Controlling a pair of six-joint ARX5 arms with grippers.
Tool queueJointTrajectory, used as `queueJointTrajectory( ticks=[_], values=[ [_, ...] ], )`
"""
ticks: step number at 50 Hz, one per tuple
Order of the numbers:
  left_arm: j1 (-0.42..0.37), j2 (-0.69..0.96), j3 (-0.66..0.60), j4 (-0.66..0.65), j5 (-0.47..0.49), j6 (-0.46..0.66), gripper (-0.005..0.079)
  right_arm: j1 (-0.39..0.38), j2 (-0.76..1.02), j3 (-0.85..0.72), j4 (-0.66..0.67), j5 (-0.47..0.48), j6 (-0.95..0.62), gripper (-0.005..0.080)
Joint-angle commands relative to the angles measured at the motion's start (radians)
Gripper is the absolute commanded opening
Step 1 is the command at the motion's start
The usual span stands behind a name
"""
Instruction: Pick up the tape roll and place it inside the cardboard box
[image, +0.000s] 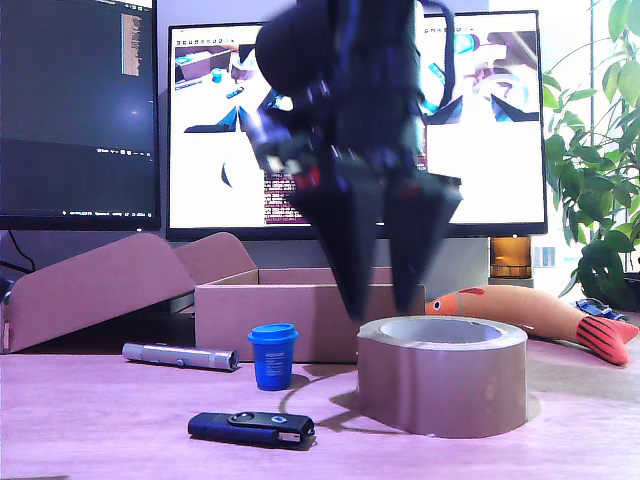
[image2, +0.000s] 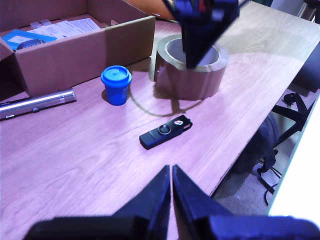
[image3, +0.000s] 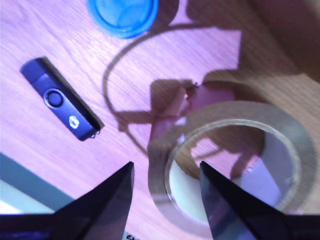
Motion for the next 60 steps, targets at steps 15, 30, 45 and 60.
queueJointTrajectory(
  ticks=[15, 30, 45, 60],
  values=[
    [-0.003, -0.003, -0.003, 0.008, -0.001, 0.005, -0.0019, 0.004, 0.029, -0.101, 0.06, -0.021, -0.005, 0.0376],
    [-0.003, -0.003, -0.003, 0.008, -0.001, 0.005, -0.0019, 0.003, 0.029, -0.116, 0.082, -0.023, -0.006, 0.0347],
    [-0.003, -0.003, -0.003, 0.008, -0.001, 0.005, -0.0019, 0.002, 0.029, -0.141, 0.094, -0.023, -0.006, 0.0347],
    [-0.003, -0.003, -0.003, 0.008, -0.004, 0.005, -0.0019, 0.002, 0.029, -0.142, 0.093, -0.023, -0.006, 0.0333]
  ],
)
